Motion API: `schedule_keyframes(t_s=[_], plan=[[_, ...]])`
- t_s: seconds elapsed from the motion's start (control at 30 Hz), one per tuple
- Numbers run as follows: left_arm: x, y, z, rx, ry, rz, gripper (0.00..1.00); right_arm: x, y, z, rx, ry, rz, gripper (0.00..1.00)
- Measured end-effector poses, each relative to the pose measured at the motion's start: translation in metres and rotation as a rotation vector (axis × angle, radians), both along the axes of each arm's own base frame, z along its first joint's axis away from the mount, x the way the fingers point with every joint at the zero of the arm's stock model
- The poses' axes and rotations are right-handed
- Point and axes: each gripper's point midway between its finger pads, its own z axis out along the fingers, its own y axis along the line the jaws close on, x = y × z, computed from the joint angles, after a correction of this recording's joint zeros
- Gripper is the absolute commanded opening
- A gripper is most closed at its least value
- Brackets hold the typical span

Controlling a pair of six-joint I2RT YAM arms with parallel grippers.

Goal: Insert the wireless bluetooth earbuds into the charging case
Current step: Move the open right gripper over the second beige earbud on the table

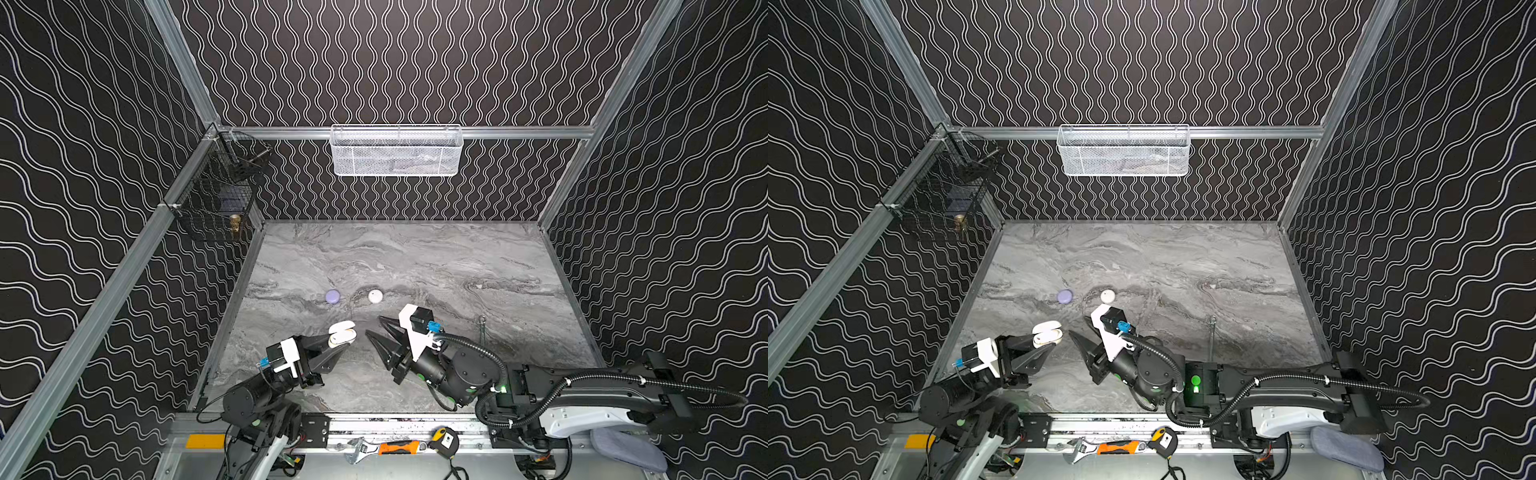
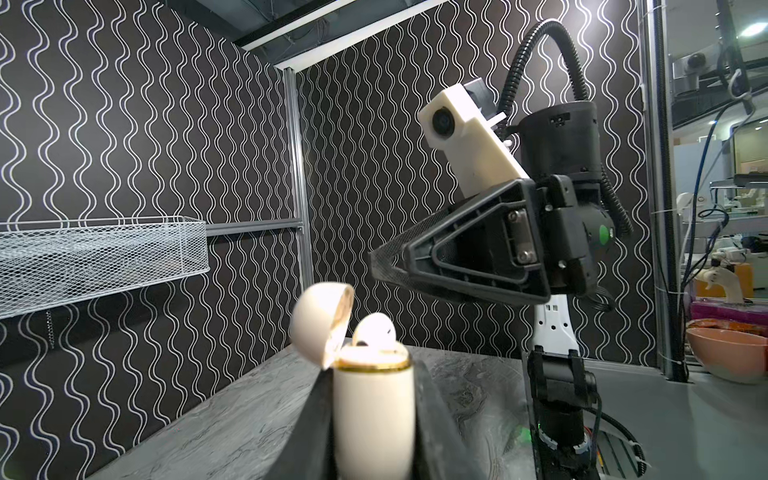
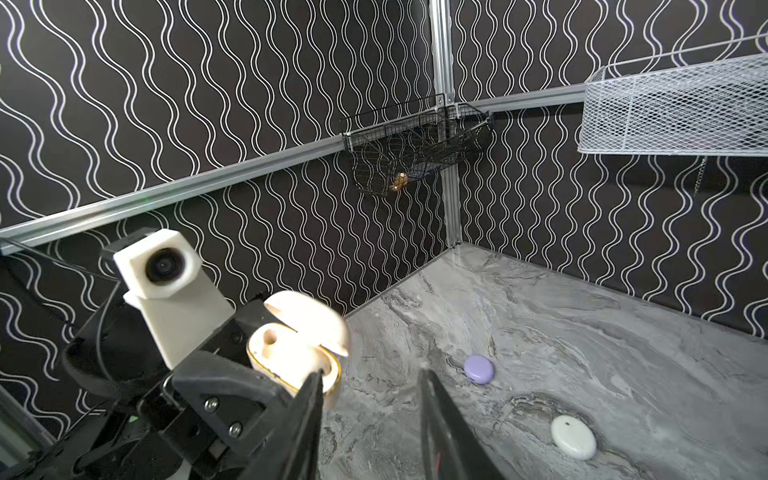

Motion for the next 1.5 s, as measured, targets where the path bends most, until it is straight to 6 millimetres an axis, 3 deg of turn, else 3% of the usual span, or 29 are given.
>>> schedule_keyframes(t_s=[0.43,0.97,1.1,1.17,1.3,1.4,1.5], plan=[[-0.004,-0.001,0.001,-0.003,0.003,-0.026,0.0,0.015,0.021,-0.002,-0.055,-0.017,-0.041,0.4],[-0.002,0.001,0.002,-0.033,0.038,-0.032,0.0,0.025,0.028,-0.002,-0.041,0.011,-0.027,0.4],[0.004,0.003,0.003,-0.056,0.074,-0.021,0.0,0.031,0.025,-0.003,-0.05,0.021,-0.039,0.47],[0.009,0.003,0.003,-0.066,0.097,-0.015,0.0,0.034,0.02,-0.002,-0.051,0.035,-0.051,0.54],[0.019,0.003,0.0,-0.089,0.163,-0.015,0.0,0.043,-0.001,0.01,-0.03,0.043,-0.093,0.58],[0.029,0.003,-0.006,-0.104,0.221,-0.008,0.0,0.061,-0.032,0.014,0.0,0.073,-0.17,0.6],[0.042,0.001,-0.022,-0.112,0.31,-0.001,0.0,0.088,-0.074,-0.01,0.003,0.132,-0.292,0.61]])
